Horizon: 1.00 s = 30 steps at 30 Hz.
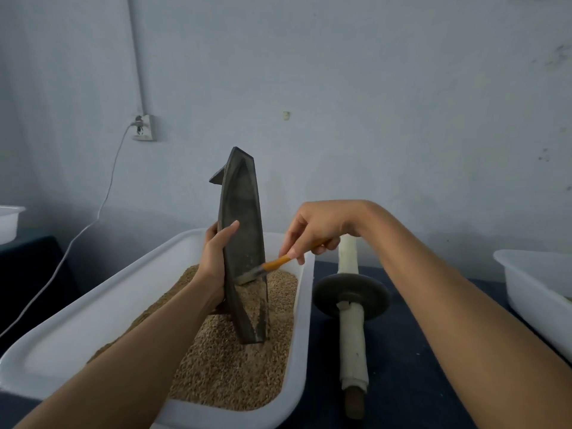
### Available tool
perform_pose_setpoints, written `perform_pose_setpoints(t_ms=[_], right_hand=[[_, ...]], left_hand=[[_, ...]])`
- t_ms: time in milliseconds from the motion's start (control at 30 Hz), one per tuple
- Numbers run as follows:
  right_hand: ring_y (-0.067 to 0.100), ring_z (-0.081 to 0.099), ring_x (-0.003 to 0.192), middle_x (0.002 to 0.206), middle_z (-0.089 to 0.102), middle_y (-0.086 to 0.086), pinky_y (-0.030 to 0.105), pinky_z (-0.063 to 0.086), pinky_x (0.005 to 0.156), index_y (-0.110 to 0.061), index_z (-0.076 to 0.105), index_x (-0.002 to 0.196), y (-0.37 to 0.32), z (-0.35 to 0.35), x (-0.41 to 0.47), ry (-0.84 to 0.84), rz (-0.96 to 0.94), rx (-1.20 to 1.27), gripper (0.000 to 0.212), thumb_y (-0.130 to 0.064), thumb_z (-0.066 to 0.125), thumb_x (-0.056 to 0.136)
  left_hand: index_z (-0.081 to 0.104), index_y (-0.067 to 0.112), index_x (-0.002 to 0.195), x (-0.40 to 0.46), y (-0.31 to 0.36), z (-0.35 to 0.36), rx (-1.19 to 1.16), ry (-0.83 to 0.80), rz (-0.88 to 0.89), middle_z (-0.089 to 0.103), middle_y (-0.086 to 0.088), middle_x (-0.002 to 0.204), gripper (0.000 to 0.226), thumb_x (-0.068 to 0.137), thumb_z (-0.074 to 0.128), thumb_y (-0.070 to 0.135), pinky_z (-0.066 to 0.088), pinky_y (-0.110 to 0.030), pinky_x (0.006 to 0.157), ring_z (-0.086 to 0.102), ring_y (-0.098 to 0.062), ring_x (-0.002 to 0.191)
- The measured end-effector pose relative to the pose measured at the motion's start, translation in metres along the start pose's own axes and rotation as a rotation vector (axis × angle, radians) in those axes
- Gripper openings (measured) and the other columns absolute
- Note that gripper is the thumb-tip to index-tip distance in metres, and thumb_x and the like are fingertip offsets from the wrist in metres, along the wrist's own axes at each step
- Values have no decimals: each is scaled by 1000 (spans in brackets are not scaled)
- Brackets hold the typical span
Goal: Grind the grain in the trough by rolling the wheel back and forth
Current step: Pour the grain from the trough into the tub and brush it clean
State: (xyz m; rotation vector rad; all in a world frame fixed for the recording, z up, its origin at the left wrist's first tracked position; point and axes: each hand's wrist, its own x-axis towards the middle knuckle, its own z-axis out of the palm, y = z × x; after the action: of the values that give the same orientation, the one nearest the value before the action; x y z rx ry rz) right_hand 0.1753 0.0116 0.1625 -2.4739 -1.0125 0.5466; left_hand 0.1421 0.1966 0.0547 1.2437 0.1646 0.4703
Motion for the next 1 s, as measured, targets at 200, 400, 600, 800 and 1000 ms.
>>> perform_pose_setpoints(t_ms=[200,400,600,800,1000], right_hand=[[10,47,54,81,67,6,19,40,49,-7,70,110,2,16,17,351,-112,-27,21,-12,63,92],[4,43,45,76,65,3,15,33,41,-7,71,110,6,23,8,86,-38,-13,20,-9,63,91],[4,44,45,71,67,-1,13,30,39,-9,73,106,5,1,-14,44,-33,20,18,-11,65,90],[6,46,50,79,67,3,14,36,44,-8,70,110,-1,25,4,224,-155,-26,20,-12,62,92],[5,45,46,77,66,3,13,31,41,-9,71,107,5,15,-17,-70,-56,-6,18,-10,63,91]], left_hand=[[45,24,131,-2,1,1,47,-34,20,64,-10,107,50,86,60,41,50,-29,57,65,-24,87],[45,24,131,-1,0,2,22,-38,38,63,-6,114,50,86,62,37,52,-33,64,64,-25,96],[45,24,131,-1,2,1,0,-24,60,62,-5,112,49,86,62,35,51,-30,60,63,-24,95],[44,26,131,-1,5,2,17,-8,106,60,-4,113,48,86,60,35,50,-36,71,59,-26,99],[43,23,131,-2,7,-1,-17,1,103,60,-6,106,45,89,58,31,50,-34,63,60,-26,90]])
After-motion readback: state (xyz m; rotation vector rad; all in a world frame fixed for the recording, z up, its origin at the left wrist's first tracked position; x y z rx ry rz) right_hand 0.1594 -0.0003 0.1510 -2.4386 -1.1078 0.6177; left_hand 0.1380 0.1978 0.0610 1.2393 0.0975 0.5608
